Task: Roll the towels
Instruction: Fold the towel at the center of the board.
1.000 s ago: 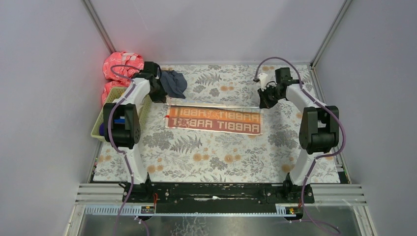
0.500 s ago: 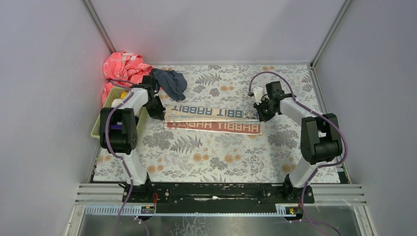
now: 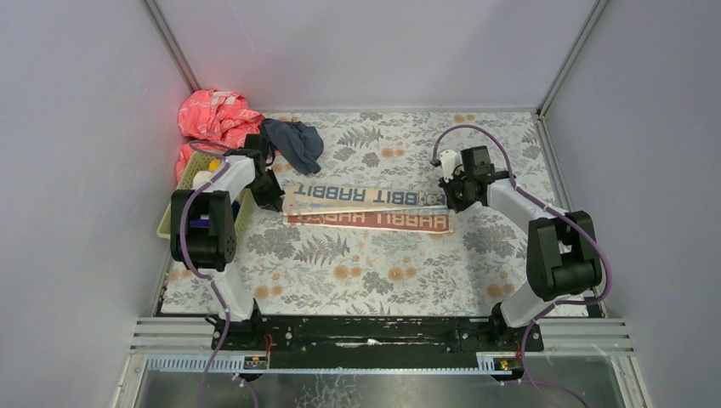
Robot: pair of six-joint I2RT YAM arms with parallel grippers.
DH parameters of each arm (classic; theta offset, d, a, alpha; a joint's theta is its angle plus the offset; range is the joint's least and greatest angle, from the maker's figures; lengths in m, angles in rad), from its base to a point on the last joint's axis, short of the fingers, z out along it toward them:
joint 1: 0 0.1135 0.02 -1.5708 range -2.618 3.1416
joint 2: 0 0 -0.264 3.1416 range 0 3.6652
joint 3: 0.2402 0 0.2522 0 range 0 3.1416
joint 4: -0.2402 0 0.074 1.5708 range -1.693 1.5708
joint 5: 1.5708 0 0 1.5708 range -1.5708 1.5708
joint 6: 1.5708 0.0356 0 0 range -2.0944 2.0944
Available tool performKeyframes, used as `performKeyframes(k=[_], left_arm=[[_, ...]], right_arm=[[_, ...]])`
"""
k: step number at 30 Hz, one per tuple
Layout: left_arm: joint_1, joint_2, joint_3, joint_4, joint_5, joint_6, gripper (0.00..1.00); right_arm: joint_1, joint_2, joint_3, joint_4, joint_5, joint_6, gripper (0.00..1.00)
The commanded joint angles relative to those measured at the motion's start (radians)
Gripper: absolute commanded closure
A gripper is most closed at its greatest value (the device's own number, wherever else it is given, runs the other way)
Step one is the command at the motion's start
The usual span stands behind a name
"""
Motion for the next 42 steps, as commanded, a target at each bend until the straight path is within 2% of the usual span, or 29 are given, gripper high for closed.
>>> performKeyframes(k=[1,6,17,22,31,34,40,42], left_arm=[[0.008,-0.019,-0.011,-0.026,-0.054,0.011,1.00],[-0.001,-0.025,-0.060,-0.021,-0.054,0.003,1.00],[-0.014,-0.035,-0.134,0.001,-0.053,-0.004,0.99],[-0.020,-0.051,-0.156,0.005,-0.060,-0.005,0.97],[-0.029,-0.072,-0.169,0.006,-0.076,-0.002,0.93],[-0.033,-0.078,-0.176,0.005,-0.085,-0.007,0.87],[-0.045,-0.140,-0.180,-0.007,-0.100,-0.023,0.71],[-0.043,-0.185,-0.188,-0.019,-0.127,-0.030,0.61]], right_arm=[[0.007,-0.044,-0.031,0.018,0.046,0.038,1.00],[0.028,-0.038,-0.048,0.000,0.089,0.063,0.99],[0.055,-0.057,-0.077,-0.034,0.126,0.119,0.91],[0.057,-0.106,-0.066,-0.068,0.112,0.152,0.72],[0.056,-0.286,-0.051,-0.068,-0.030,0.257,0.60],[0.057,-0.304,-0.061,-0.048,-0.015,0.345,0.52],[0.056,-0.240,-0.064,-0.039,-0.025,0.503,0.47],[0.056,-0.219,-0.070,-0.024,-0.036,0.542,0.46]])
